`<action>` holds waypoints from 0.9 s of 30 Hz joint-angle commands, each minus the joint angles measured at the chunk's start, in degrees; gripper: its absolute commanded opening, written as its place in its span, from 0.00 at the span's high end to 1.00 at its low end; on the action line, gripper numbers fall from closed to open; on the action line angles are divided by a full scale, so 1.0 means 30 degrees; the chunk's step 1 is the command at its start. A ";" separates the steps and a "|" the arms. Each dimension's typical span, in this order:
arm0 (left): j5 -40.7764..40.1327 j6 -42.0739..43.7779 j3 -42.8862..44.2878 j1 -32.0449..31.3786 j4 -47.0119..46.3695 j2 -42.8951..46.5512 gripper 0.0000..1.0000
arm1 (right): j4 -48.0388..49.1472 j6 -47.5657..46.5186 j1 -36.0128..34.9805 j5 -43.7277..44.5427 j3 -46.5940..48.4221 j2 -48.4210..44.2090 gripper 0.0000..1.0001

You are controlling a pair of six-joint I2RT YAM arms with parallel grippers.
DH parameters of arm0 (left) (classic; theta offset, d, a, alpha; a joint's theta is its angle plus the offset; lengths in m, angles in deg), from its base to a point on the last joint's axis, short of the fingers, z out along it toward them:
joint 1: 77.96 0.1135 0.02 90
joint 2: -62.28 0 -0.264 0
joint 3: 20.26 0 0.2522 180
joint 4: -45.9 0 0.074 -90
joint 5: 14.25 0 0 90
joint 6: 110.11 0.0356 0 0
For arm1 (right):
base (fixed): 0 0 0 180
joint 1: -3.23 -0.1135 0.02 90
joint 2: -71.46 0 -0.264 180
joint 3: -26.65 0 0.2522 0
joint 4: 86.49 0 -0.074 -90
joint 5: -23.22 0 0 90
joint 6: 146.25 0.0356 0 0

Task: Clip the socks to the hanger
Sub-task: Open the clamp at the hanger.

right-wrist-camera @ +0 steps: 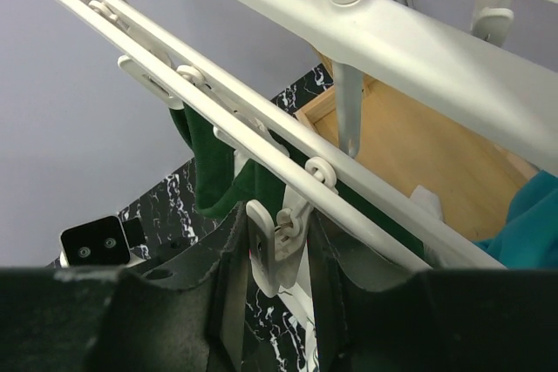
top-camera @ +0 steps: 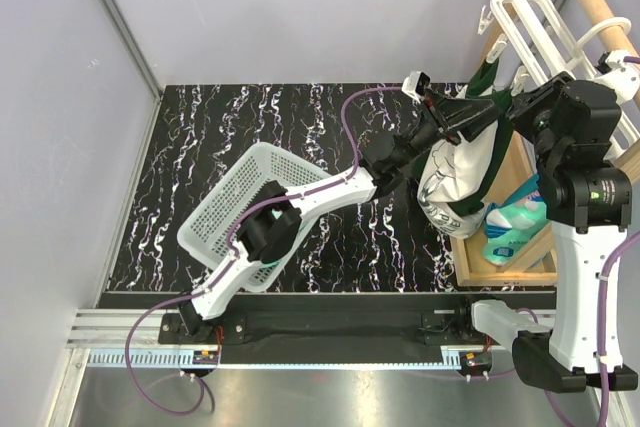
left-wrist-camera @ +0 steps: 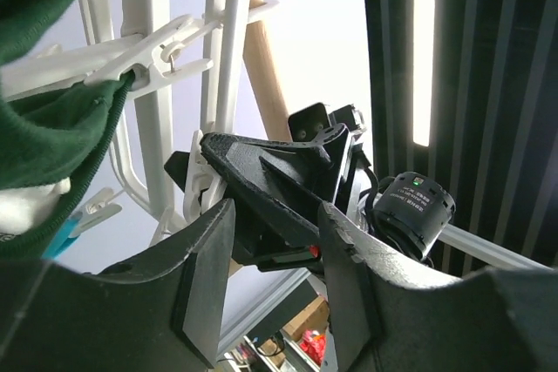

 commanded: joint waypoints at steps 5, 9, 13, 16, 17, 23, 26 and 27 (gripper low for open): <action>0.1322 -0.0173 0.2305 0.0048 0.1501 -0.0231 0.50 | -0.0187 0.0122 0.0168 -0.0467 0.0875 -0.0194 1.00; 0.1706 -0.0026 0.2376 0.0019 0.1974 -0.0179 0.49 | -0.0010 -0.0171 0.0168 -0.0672 0.0697 -0.0342 1.00; 0.2349 0.0851 0.2842 0.0019 0.2996 -0.0148 0.46 | 0.0077 -0.0318 0.0168 -0.0994 0.0377 -0.0399 1.00; 0.2293 0.0941 0.1239 0.0106 0.2188 0.0550 0.48 | 0.0253 -0.0435 0.0139 -0.1229 0.0375 -0.0517 1.00; 0.2234 0.1174 0.0536 0.0194 0.2006 0.0903 0.49 | 0.0253 -0.0464 0.0168 -0.1200 0.0404 -0.0488 1.00; 0.3552 0.6383 -0.6579 0.1100 0.4197 0.6193 0.54 | 0.0078 -0.0845 0.0168 -0.0702 0.0346 -0.0458 1.00; 0.3201 0.8612 -1.0819 0.1744 0.5312 0.9387 0.54 | 0.0077 -0.0962 0.0197 -0.0731 0.0112 -0.0342 1.00; 0.3229 0.9922 -1.1766 0.1921 0.5808 1.0099 0.54 | 0.0049 -0.1020 0.0197 -0.0789 0.0053 -0.0283 1.00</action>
